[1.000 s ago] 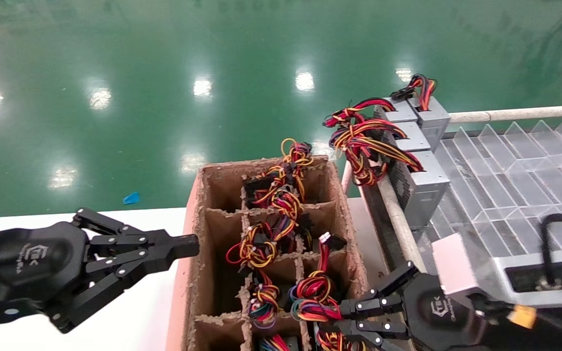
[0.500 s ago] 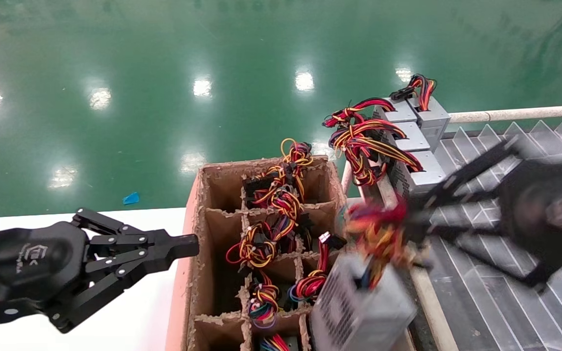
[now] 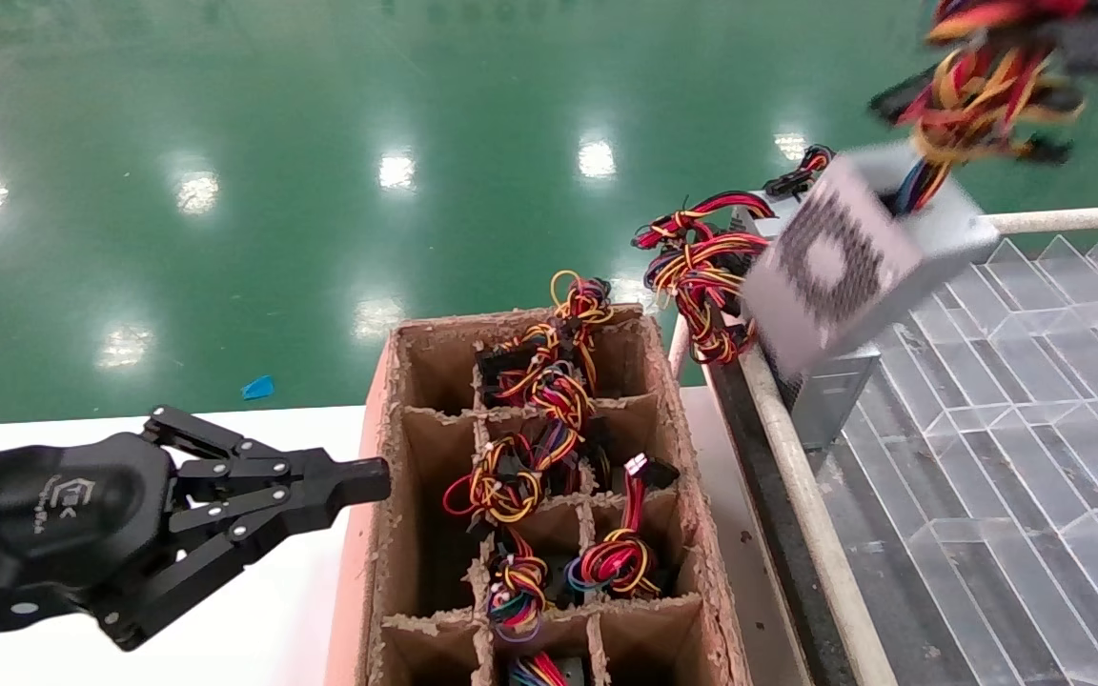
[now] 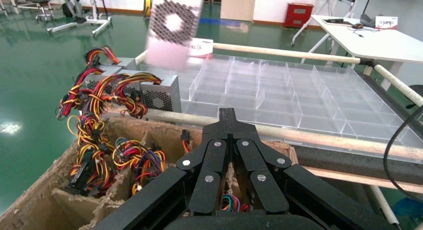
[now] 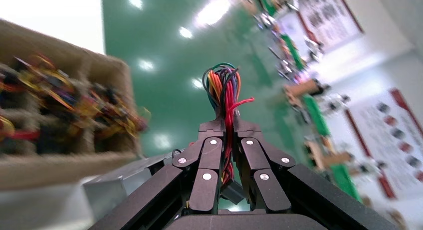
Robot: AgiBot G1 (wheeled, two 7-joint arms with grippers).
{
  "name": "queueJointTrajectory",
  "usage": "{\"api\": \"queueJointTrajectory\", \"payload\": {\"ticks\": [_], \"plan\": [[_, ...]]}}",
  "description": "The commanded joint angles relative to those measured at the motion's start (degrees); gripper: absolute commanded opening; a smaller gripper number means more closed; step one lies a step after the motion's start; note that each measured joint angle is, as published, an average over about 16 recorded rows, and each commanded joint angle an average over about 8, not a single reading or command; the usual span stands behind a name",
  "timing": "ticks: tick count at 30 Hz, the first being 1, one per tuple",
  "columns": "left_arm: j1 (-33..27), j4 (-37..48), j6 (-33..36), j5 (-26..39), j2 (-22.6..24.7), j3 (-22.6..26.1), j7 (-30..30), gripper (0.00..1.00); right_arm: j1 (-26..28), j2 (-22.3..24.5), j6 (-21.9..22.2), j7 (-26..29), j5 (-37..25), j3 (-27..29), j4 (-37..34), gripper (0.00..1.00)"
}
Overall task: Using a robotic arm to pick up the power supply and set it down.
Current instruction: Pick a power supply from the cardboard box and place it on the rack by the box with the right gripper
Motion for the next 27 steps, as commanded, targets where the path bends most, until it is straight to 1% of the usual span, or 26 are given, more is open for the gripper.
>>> {"api": "queueJointTrajectory", "payload": {"ticks": [1,7,13,17,20,24,27], "plan": [[0.00,0.00,0.00,0.00,0.00,0.00,0.00,0.00,1.18,-0.04,0.39,-1.97,-1.35,0.38,-2.94,0.00],[0.00,0.00,0.00,0.00,0.00,0.00,0.00,0.00,5.55,-2.37,-1.03,-7.71,-6.48,-0.72,-16.03,0.00],[0.00,0.00,0.00,0.00,0.00,0.00,0.00,0.00,7.85,-4.54,-2.89,-13.98,-8.92,-1.93,-29.79,0.00],[0.00,0.00,0.00,0.00,0.00,0.00,0.00,0.00,8.63,-5.80,-2.91,-17.20,-9.92,-2.60,-38.45,0.00],[0.00,0.00,0.00,0.00,0.00,0.00,0.00,0.00,8.78,-6.85,-0.89,-19.36,-10.66,-2.94,-44.79,0.00],[0.00,0.00,0.00,0.00,0.00,0.00,0.00,0.00,8.31,-8.83,4.57,-21.88,-11.41,-2.98,-52.08,0.00],[0.00,0.00,0.00,0.00,0.00,0.00,0.00,0.00,7.56,-10.86,8.23,-23.52,-11.12,-2.60,-56.21,0.00]]}}
